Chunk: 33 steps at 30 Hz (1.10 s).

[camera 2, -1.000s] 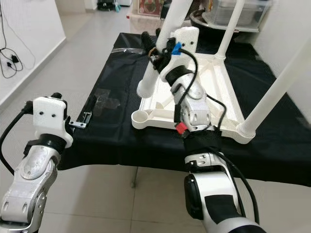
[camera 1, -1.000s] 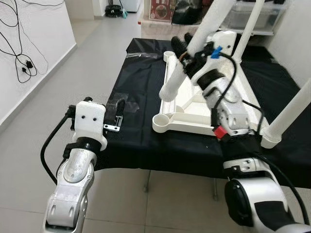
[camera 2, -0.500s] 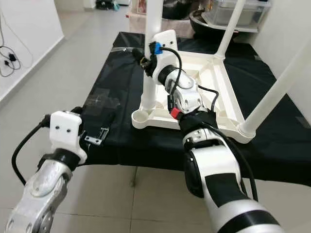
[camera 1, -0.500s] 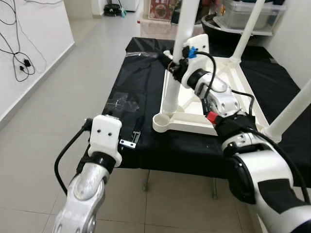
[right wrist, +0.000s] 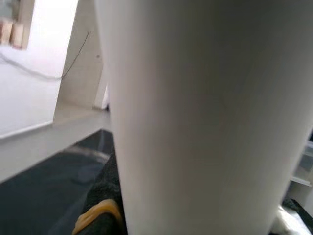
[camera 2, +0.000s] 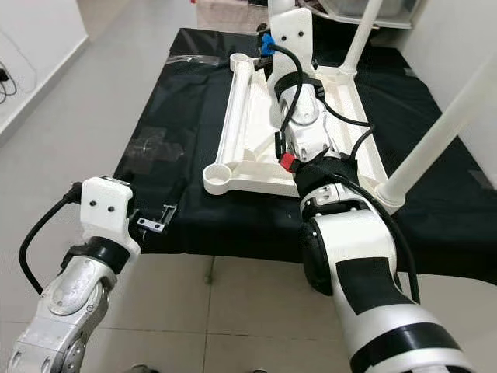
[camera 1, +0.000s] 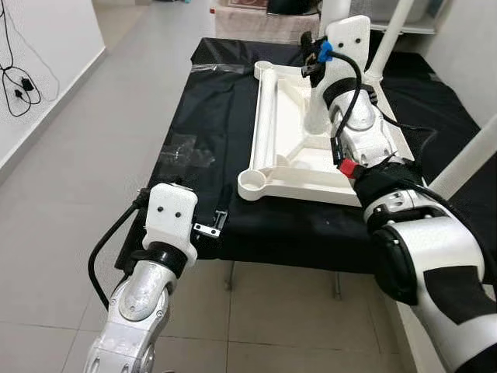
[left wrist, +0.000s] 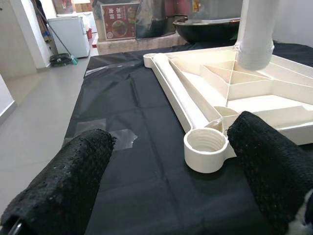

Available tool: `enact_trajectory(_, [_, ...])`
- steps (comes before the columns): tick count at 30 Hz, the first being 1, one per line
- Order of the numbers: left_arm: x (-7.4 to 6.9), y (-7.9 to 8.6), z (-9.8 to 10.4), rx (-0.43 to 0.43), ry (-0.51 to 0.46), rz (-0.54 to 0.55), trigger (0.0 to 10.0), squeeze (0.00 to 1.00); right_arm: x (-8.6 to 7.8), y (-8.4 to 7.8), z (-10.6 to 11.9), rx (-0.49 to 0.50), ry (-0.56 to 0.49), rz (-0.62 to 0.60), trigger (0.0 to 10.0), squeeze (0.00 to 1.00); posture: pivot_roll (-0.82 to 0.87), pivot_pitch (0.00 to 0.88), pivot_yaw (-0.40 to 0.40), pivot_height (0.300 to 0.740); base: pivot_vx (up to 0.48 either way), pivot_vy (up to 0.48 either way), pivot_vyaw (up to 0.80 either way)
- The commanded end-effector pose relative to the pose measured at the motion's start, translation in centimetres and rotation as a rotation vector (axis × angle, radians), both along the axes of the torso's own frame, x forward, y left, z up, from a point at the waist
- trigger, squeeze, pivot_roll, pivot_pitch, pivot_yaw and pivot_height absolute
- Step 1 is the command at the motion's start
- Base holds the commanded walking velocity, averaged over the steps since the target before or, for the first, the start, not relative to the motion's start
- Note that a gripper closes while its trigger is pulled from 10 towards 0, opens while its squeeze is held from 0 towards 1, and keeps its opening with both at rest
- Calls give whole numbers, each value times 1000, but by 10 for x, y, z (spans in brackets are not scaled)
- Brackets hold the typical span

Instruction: Building children table

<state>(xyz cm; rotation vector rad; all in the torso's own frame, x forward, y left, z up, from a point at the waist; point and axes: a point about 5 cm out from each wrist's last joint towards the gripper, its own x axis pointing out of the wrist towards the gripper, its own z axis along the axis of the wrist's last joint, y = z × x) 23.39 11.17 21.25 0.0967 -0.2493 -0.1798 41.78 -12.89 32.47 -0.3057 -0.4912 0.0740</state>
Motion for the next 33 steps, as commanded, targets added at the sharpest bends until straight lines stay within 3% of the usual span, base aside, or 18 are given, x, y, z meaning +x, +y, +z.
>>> enact_trajectory(1, [-1,2,1,10,0,13,10000,0,1,9,-19,-56,53,26,10000,0,105,199,-81,740,0,0,0])
enact_trajectory(9, [-2,4,5,12,-7,21,10000,0,-3,21,-60,-68,89,20,10000,0,121,225,-82,740,0,0,0])
enact_trajectory(13, [-4,5,5,19,-6,26,10000,0,-5,26,-69,-80,91,17,10000,0,127,233,-80,740,0,0,0])
enact_trajectory(19, [-3,11,2,29,11,44,10000,0,-6,46,-83,102,252,244,10000,0,113,241,-70,740,0,0,0])
enact_trajectory(23, [1,11,2,32,11,44,10000,0,-8,52,-83,160,287,369,10000,0,105,241,-68,740,0,0,0])
enact_trajectory(33, [3,11,1,36,9,41,10000,0,-16,54,-85,68,283,492,10000,0,100,235,-62,740,0,0,0])
